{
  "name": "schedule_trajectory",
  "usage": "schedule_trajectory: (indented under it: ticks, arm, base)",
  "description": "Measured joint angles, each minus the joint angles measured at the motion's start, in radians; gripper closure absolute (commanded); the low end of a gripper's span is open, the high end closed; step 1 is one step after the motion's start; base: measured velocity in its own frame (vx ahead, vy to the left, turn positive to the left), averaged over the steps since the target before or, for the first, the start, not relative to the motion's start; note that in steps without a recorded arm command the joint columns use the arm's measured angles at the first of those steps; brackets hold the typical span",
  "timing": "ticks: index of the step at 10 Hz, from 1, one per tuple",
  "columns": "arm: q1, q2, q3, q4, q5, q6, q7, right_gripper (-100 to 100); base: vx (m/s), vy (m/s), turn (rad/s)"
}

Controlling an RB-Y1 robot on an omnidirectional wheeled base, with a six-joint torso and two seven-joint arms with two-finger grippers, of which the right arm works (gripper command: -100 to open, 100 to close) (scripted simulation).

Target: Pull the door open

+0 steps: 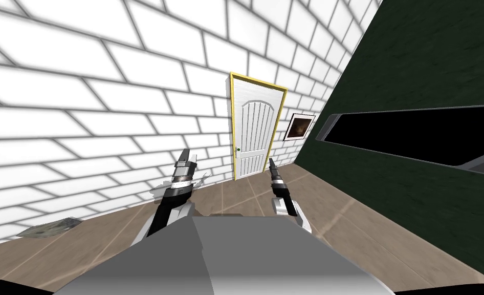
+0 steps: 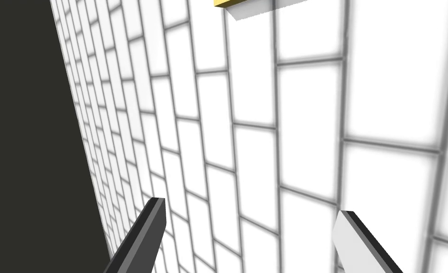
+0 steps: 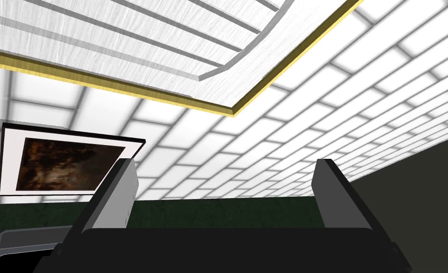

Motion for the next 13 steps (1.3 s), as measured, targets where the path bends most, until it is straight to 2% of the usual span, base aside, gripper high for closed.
schedule_trajectory:
  ticks: [4,6,7,11,13]
  arm:
    - [-0.047,-0.009,0.011,0.091,0.003,-0.002,0.101,-100]
    - [-0.065,-0.011,0.015,0.122,0.004,0.001,0.143,-100]
    - [-0.084,-0.014,0.017,0.156,0.005,-0.002,0.172,-100]
    - [-0.123,-0.024,0.025,0.220,0.006,0.009,0.260,-100]
    - [-0.148,-0.027,0.031,0.272,0.008,0.004,0.311,-100]
  base:
    - [0.067,0.023,0.030]
    - [0.072,0.028,0.039]
    - [0.058,0.017,0.021]
    - [0.070,0.019,0.037]
    - [0.072,0.026,0.037]
